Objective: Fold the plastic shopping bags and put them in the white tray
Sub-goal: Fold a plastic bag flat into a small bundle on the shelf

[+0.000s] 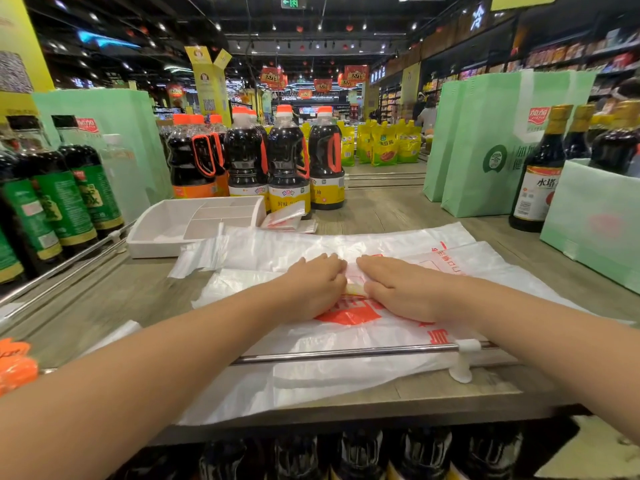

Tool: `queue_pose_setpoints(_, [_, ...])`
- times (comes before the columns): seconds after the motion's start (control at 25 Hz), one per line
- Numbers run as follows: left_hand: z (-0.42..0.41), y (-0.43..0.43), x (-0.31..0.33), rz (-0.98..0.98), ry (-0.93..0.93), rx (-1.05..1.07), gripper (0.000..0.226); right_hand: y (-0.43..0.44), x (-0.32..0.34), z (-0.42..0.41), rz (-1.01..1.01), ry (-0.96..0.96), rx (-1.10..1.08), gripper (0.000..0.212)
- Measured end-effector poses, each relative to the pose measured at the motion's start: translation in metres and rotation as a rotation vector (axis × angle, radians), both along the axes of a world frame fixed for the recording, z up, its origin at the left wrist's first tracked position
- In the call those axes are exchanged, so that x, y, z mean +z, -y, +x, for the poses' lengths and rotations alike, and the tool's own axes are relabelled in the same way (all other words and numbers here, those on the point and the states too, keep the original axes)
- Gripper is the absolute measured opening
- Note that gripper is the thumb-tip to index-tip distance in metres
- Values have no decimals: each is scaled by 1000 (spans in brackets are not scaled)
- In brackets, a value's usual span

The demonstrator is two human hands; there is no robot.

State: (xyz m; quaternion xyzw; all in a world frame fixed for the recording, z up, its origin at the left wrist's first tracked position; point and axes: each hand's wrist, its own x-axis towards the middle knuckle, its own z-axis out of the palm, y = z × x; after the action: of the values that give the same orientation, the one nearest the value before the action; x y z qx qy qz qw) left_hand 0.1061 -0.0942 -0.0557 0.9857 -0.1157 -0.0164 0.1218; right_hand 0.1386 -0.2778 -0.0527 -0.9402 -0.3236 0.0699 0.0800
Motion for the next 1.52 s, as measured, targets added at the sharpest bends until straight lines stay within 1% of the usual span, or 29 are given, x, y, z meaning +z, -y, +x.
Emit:
queue_pose_setpoints(0.08, [0, 1, -3, 114, -36, 10, 56, -1, -1, 1, -76, 4, -2, 61])
queue_pose_setpoints(0.16, [0, -2, -7, 190, -75, 22, 62, -3, -2, 3, -117, 11, 7, 63])
queue_pose_setpoints(0.4, [3, -10, -5, 262, -140, 22, 70, -3, 1, 3, -225, -23, -3, 65])
queue_pose_setpoints(0.52, [4, -15, -6, 291, -158, 16, 73, -3, 4, -2, -225, -35, -2, 64])
queue_pose_setpoints(0.6, [2, -18, -7, 272, -151, 3, 72, -3, 4, -5, -165, 2, -2, 60])
queue_pose_setpoints(0.72, [-1, -25, -2, 256, -104, 0, 67, 2, 4, -8, 0, 207, -10, 36])
queue_pose_setpoints(0.76, [-2, -26, 0, 272, -47, 10, 62, 4, 6, -9, 42, 266, -33, 31])
queue_pose_setpoints(0.84, [0, -28, 4, 285, 142, 19, 45, 7, 8, -11, 136, 316, -47, 23])
queue_pose_setpoints(0.88, [0, -27, 5, 238, 215, 25, 39, 7, 8, -11, 186, 324, -31, 20])
queue_pose_setpoints(0.92, [0, -25, 6, 168, 241, 26, 36, 6, 8, -11, 220, 324, -11, 19])
queue_pose_setpoints(1.0, [-1, -21, 7, 60, 178, 1, 36, 2, 7, -10, 270, 319, 17, 15])
queue_pose_setpoints(1.04, [-2, -20, 7, 52, 113, -22, 39, 1, 6, -7, 268, 312, 15, 14])
queue_pose_setpoints(1.08, [-4, -19, 8, 61, 34, -45, 44, 0, 5, -5, 225, 282, -3, 25])
queue_pose_setpoints(1.12, [-7, -19, 7, 81, -51, -62, 51, -1, 4, -5, 151, 226, -9, 40])
queue_pose_setpoints(1.16, [-9, -18, 6, 112, -112, -71, 56, -2, 4, -6, 80, 153, 0, 50])
queue_pose_setpoints(1.2, [-10, -18, 5, 150, -142, -71, 60, -2, 3, -6, 27, 78, 17, 55])
queue_pose_setpoints(1.24, [-10, -17, 5, 187, -155, -67, 61, -3, 3, -7, -31, 23, 34, 58])
queue_pose_setpoints(1.32, [-8, -14, 3, 256, -172, -56, 65, -3, 3, -4, -122, -15, 50, 60])
queue_pose_setpoints(1.52, [-9, -17, 3, 364, -214, -19, 68, -5, 2, 0, -214, -18, 22, 61])
